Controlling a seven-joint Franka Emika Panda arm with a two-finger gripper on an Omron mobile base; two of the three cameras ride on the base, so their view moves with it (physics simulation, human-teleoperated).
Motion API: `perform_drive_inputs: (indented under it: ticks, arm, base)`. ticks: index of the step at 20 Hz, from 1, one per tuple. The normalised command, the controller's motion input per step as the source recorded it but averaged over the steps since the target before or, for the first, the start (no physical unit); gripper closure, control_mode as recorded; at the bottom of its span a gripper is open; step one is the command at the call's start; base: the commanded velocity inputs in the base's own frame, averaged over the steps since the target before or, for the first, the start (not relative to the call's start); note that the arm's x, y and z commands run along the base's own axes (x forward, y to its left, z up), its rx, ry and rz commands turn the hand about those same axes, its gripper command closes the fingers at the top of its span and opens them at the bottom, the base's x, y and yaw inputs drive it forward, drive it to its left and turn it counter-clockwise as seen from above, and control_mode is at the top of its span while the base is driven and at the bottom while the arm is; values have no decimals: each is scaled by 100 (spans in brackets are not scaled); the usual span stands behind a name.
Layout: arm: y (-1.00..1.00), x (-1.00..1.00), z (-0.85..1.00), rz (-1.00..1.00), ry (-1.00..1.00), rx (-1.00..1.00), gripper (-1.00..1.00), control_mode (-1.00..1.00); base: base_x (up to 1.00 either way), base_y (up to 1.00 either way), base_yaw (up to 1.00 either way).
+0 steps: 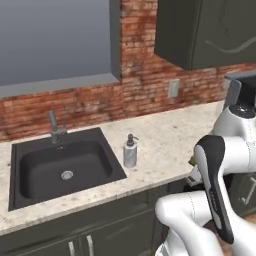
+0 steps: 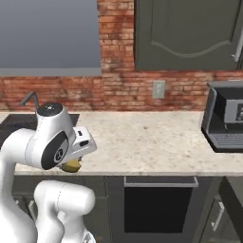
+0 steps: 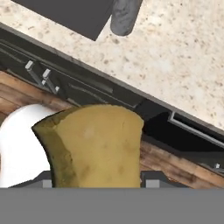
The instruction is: Restock the sink supplies by placing the sponge and soap dispenser on the counter and next to the sink. Make sure the soap dispenser is upright.
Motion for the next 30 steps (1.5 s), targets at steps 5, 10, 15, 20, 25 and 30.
perform_drive_inputs:
  ticks: [5,10,15,20,25,30]
  arm:
    - [0,0,0,0,0,0,100,100]
    - [0,0,0,0,0,0,100,100]
    - [0,0,0,0,0,0,100,100]
    - [0,0,0,0,0,0,100,100]
    - [12,87,0,5,-2,0,100,-100]
    - [5,72,-27,0,0,0,100,-100]
  base:
    - [-6,100,25]
    - [0,100,24]
    - [0,100,23]
    - [33,88,19]
    - [0,0,0]
    - [0,0,0]
